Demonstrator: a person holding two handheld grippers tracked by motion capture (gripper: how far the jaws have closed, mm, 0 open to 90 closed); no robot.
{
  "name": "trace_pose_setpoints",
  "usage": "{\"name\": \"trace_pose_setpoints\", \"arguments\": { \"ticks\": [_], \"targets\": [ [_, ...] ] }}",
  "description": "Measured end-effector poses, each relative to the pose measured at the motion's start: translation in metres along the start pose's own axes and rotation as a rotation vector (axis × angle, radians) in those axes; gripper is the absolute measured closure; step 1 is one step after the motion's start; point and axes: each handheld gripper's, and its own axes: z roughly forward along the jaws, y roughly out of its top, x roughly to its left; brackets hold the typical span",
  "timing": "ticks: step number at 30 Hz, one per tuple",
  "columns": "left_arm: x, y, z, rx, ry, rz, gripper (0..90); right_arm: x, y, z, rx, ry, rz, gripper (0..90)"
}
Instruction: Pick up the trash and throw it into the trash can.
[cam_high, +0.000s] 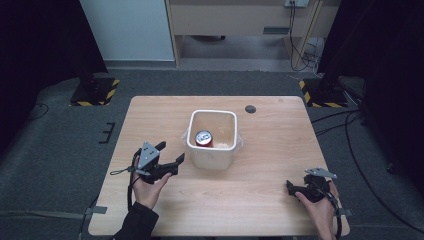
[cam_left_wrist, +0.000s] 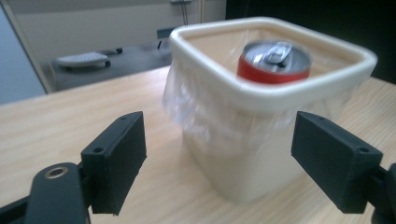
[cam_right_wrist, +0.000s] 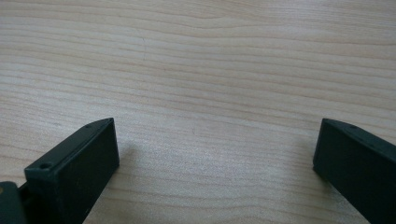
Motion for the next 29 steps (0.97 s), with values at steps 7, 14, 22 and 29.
{"name": "trace_pose_setpoints", "arguments": {
  "ticks": [7, 14, 22, 29],
  "targets": [
    [0.012, -0.029, -0.017, 0.048, 0.036, -0.037, 17.2, 0.000, 0.000, 0.000, 0.001, 0.000, -0.001, 0.4],
    [0.018, -0.051, -0.026, 0.115, 0.047, -0.043, 16.5, 0.000, 0.000, 0.000, 0.000, 0.000, 0.000, 0.4],
    [0.031, -0.082, -0.038, 0.283, 0.069, -0.095, 15.4, 0.000, 0.000, 0.000, 0.000, 0.000, 0.000, 0.4],
    [0.040, -0.098, -0.044, 0.383, 0.089, -0.133, 14.1, 0.000, 0.000, 0.000, 0.000, 0.000, 0.000, 0.4]
  ]
}}
